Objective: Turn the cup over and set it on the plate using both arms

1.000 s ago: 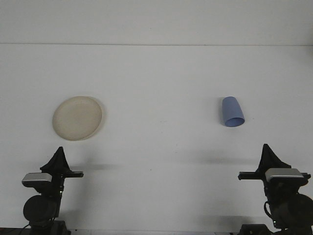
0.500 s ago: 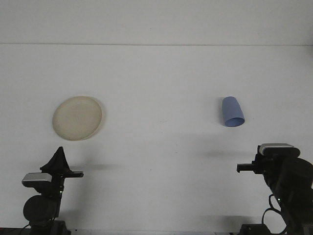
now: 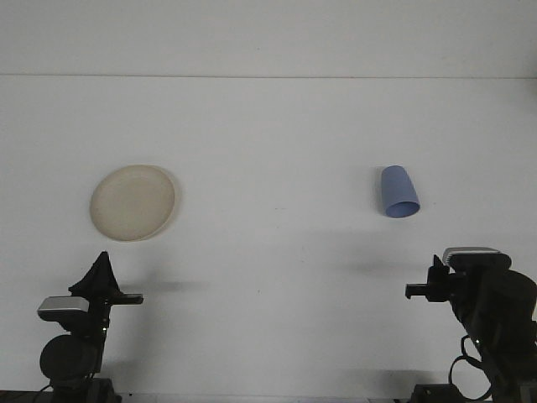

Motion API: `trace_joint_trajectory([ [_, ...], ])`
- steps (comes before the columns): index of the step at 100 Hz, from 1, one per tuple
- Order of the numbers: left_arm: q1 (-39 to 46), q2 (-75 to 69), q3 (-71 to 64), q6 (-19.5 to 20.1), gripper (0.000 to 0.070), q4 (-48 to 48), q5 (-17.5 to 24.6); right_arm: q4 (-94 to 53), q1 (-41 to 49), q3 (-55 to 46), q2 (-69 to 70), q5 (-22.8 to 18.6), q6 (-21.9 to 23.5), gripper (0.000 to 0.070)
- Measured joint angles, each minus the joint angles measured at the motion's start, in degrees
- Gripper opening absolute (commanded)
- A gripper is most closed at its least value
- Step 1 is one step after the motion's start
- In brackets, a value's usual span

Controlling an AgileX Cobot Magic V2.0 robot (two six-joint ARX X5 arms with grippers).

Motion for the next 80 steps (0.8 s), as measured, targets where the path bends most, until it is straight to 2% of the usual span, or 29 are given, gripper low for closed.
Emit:
trace_joint_trajectory([
  [37, 0.00, 0.00, 0.00, 0.00, 0.0011, 0.00, 0.00, 1.36, 0.00, 0.00, 0.90, 0.02, 0.59, 0.0387],
  [80, 0.00, 0.00, 0.00, 0.00, 0.0011, 0.00, 0.00, 24.90, -0.09, -4.02, 13.70, 0.17, 1.31, 0.0387],
])
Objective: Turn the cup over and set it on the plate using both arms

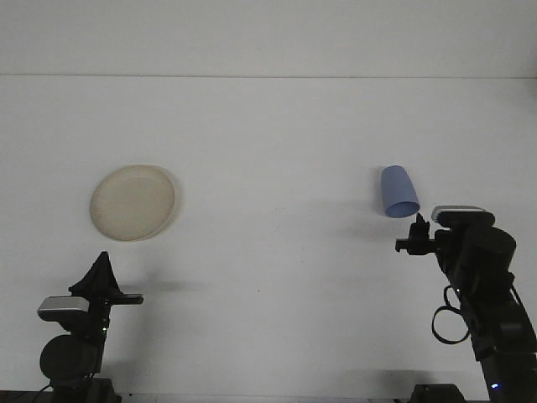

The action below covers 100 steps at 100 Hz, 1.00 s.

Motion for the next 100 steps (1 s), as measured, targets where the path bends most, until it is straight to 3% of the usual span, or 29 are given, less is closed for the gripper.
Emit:
trace_joint_trajectory([
  [48, 0.00, 0.00, 0.00, 0.00, 0.0011, 0.00, 0.00, 26.36, -0.90, -18.78, 9.46, 1.53, 0.59, 0.0387],
  [66, 0.00, 0.00, 0.00, 0.00, 0.0011, 0.00, 0.00, 33.46, -3.32, -20.76, 15.06, 1.29, 0.59, 0.0387],
  [100, 0.00, 0.00, 0.00, 0.00, 0.0011, 0.00, 0.00, 50.58, -7.34, -20.76, 26.82, -5.25, 0.33, 0.0385],
])
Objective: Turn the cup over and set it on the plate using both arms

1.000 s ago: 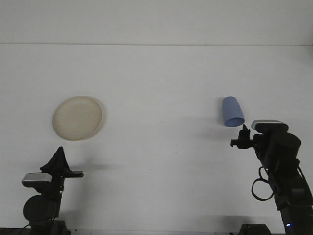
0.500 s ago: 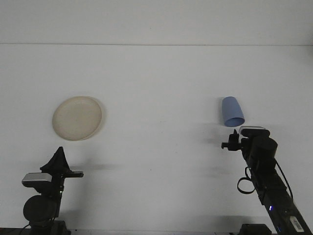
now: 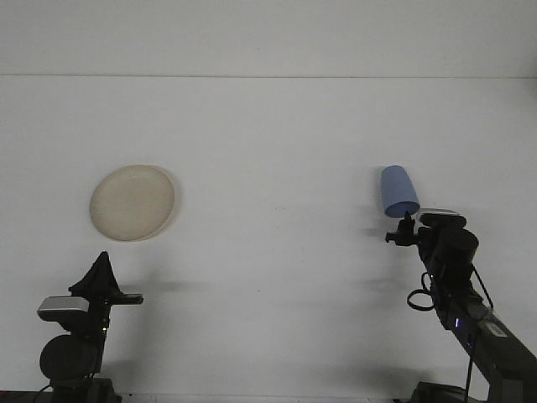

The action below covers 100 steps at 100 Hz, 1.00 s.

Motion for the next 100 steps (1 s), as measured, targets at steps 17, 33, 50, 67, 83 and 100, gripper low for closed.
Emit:
trace_joint_trajectory([
  [17, 0.00, 0.00, 0.00, 0.00, 0.0011, 0.00, 0.00, 6.12, -1.11, 0.02, 4.28, -2.45, -0.04, 0.0380],
  [33, 0.00, 0.00, 0.00, 0.00, 0.0011, 0.00, 0.00, 8.59, -1.68, 1.31, 8.61, -3.96, -0.42, 0.0380],
  [50, 0.00, 0.00, 0.00, 0.00, 0.0011, 0.00, 0.00, 11.28, -1.70, 4.02, 12.76, -5.40, -0.48, 0.0380],
  [67, 0.00, 0.00, 0.00, 0.00, 0.0011, 0.00, 0.00, 11.91, -1.70, 6.88, 16.79, -6.64, -0.92, 0.0380],
  [83, 0.00, 0.00, 0.00, 0.00, 0.0011, 0.00, 0.00, 12.61, -1.73, 8.35, 19.37, -6.95, -1.25, 0.0312],
  [100, 0.00, 0.00, 0.00, 0.00, 0.0011, 0.00, 0.00, 13.00, -1.73, 8.41, 20.02, -7.19, -1.27, 0.0070],
])
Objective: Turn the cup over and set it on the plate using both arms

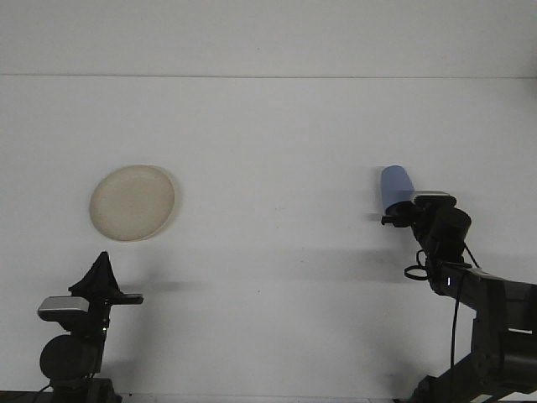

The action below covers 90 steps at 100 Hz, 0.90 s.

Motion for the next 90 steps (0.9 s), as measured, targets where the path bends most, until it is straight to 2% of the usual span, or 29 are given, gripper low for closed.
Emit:
trace_joint_trajectory([
  [5, 0.00, 0.00, 0.00, 0.00, 0.0011, 0.00, 0.00, 0.37, 0.00, 0.00, 0.00, -0.17, -0.02, 0.0028],
  [11, 0.00, 0.00, 0.00, 0.00, 0.0012, 0.00, 0.00, 0.46, 0.00, 0.00, 0.00, -0.66, -0.04, 0.0009],
  [38, 0.00, 0.00, 0.00, 0.00, 0.0011, 0.00, 0.00, -1.68, 0.04, 0.35, -1.16, -1.57, 0.00, 0.0007],
  [63, 0.00, 0.00, 0.00, 0.00, 0.0011, 0.00, 0.00, -12.81, 2.84, 0.33, -12.52, -0.63, -0.07, 0.0004],
  [90, 0.00, 0.00, 0.00, 0.00, 0.0011, 0.00, 0.00, -31.71, 11.82, 0.33, -34.18, 10.67, 1.22, 0.0004],
])
